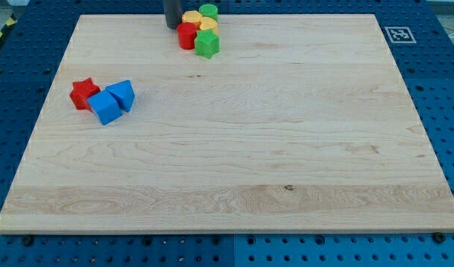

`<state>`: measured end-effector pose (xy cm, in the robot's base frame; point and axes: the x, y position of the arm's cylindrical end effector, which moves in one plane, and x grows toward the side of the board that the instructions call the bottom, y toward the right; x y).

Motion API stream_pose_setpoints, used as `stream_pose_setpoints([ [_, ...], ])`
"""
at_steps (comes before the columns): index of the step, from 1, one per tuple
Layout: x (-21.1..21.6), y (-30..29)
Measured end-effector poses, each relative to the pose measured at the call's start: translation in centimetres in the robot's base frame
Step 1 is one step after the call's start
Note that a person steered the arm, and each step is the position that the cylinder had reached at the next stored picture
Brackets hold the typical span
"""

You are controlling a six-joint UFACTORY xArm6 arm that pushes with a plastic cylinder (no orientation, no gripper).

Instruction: Move your arm towards center left

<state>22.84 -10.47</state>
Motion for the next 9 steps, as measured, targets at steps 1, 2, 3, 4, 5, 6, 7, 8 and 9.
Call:
stream_pose_setpoints([
  [1, 0.1, -0.2],
  [2, -1.0, -1.8],
  [3, -1.1, -3.1],
  [4, -0.6, -3.9],
  [5, 0.0, -3.9],
  [6, 0.0, -5.5],
  [7, 0.0, -10.9],
  [8, 0.9, -16.4],
  [9, 3.3, -19.9],
])
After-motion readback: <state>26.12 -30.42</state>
